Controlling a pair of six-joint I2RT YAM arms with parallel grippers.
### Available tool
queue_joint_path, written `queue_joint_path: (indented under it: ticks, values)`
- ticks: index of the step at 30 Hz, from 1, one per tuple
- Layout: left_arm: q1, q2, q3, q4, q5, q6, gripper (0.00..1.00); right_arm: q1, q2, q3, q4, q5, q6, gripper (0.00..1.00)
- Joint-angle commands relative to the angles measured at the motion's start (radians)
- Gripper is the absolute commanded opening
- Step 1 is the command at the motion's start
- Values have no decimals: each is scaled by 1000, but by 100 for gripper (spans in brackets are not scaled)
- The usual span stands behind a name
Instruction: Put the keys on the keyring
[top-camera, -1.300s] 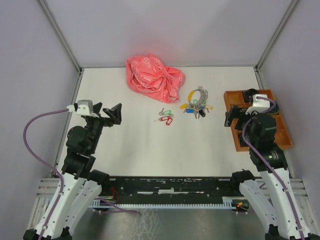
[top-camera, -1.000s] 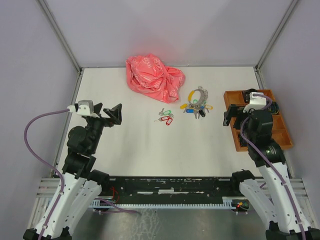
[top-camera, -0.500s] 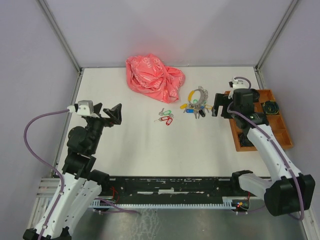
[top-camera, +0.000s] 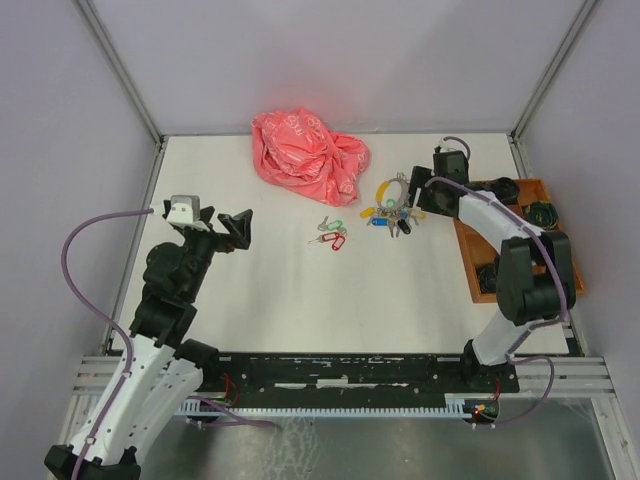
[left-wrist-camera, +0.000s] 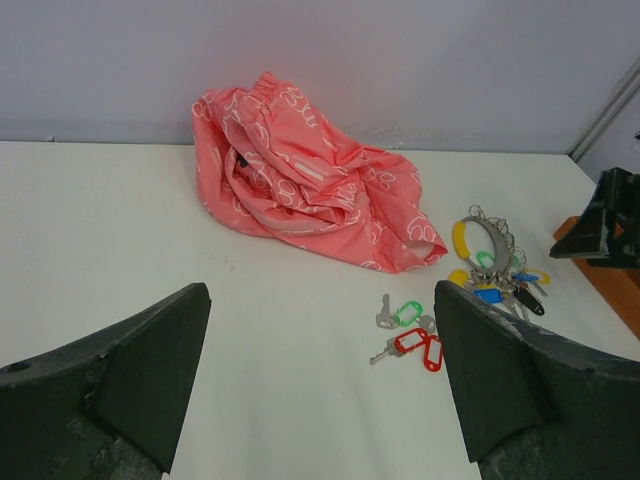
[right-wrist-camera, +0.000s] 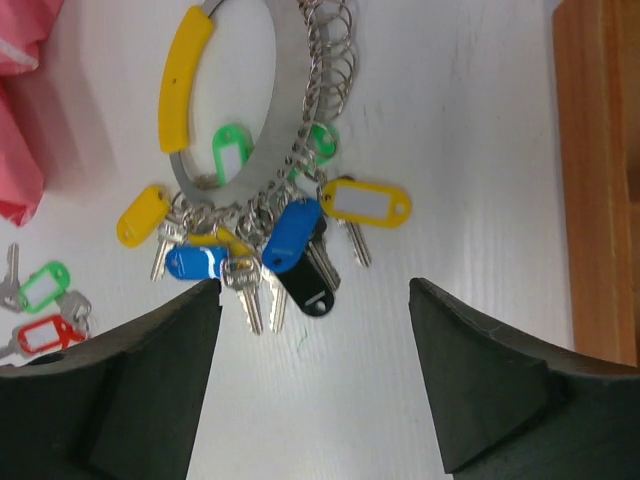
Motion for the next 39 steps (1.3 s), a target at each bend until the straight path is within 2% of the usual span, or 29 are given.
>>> queue_joint_path:
  ticks: [1, 7, 16, 20, 24, 29, 32, 39]
  values:
    - [-2, 9, 27, 22, 26, 50, 99, -3, 150, 120, 104, 28, 61, 81]
    - [-3, 30, 31, 16, 31, 54, 99, -3, 325, 215, 138, 73, 95, 69]
    - [-4, 46, 38, 9, 49, 55, 99, -2, 440, 276, 104, 36, 109, 59]
    - [-4, 48, 42, 3, 58, 55, 99, -2, 452, 251, 86, 16, 97, 49]
    - [-4, 56, 46, -1, 80, 51, 98, -4, 406, 174, 94, -37, 74, 37]
    - [-4, 63, 54, -9, 119, 48, 96, -1, 310, 48, 92, -86, 44, 17]
    - [-4, 77, 68, -22, 147, 48, 95, 4, 241, -31, 79, -108, 24, 9]
    - [-3, 149, 102, -46, 286, -23, 92, 78, 37, -212, 22, -111, -10, 3]
